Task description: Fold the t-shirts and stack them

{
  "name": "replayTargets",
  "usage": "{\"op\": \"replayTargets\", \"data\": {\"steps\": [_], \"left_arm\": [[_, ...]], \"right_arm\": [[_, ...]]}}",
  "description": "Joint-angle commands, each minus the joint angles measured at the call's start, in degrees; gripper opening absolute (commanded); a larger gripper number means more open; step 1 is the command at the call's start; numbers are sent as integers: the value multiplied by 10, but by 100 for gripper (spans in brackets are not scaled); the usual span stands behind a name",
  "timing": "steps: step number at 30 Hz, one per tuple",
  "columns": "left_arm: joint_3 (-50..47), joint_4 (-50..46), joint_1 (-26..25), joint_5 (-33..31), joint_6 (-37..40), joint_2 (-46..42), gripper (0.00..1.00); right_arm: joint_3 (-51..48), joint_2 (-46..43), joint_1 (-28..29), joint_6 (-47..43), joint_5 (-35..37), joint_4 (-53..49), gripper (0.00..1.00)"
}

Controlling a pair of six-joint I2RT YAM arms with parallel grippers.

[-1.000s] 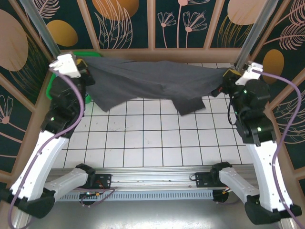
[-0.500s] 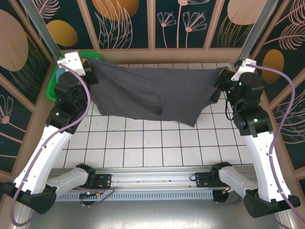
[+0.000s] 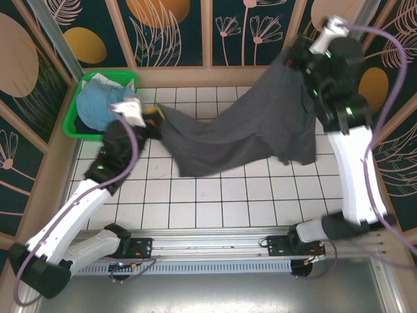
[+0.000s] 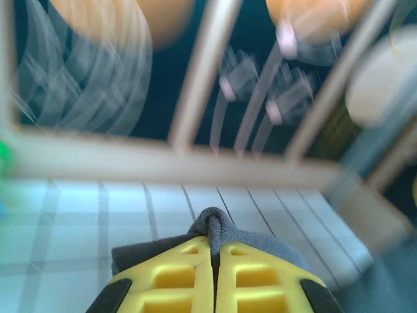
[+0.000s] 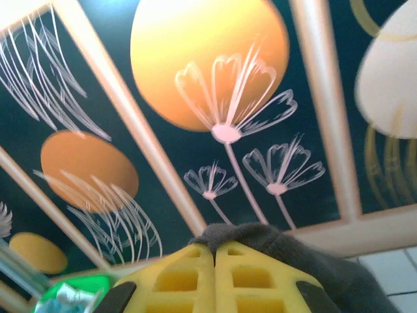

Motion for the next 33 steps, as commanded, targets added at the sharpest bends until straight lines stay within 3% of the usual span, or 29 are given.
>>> {"op": "replayTargets", "data": {"steps": [1, 3, 5, 6, 7, 8, 9, 11, 12, 13, 14, 16, 20, 25, 29, 33], "left_arm": [[-24, 112, -85, 97, -67, 53, 0], [-2, 148, -129, 137, -71, 112, 0], [27, 168, -156, 172, -74, 164, 4], [33, 179, -160, 185, -83, 182, 23], [31, 194, -161, 196, -90, 192, 48], [24, 200, -160, 191, -92, 194, 62], [13, 202, -160, 172, -91, 189, 73], [-16, 195, -161, 129, -83, 166, 83], [-33, 192, -161, 104, -78, 150, 89], [-49, 185, -160, 81, -70, 133, 97], [-60, 176, -161, 61, -64, 120, 98], [-75, 141, -160, -3, -50, 95, 99], [-76, 88, -159, -122, -31, 94, 98], [-32, 69, -143, -192, 3, 184, 99], [61, 72, -83, -135, 22, 321, 99], [248, 40, -42, -103, 73, 512, 97]], "right_arm": [[222, 157, 55, -36, -13, -72, 0], [377, 263, 78, -39, -56, -105, 0], [404, 309, 99, -47, -109, -93, 0], [365, 308, 109, -44, -122, -76, 0], [300, 299, 118, -43, -133, -50, 0], [239, 287, 124, -48, -151, -23, 0], [176, 276, 124, -43, -163, 5, 0], [88, 261, 124, -34, -179, 35, 5], [57, 257, 124, -33, -191, 43, 13], [32, 254, 124, -31, -199, 44, 28], [19, 253, 132, -31, -204, 40, 43], [-16, 242, 141, -33, -199, 26, 61], [-170, 156, 144, -5, -130, 64, 76], [-462, -27, 135, 73, -16, 167, 78], [-663, -129, 148, 153, -18, 222, 72], [-796, -158, 199, 214, -22, 255, 71]]}}
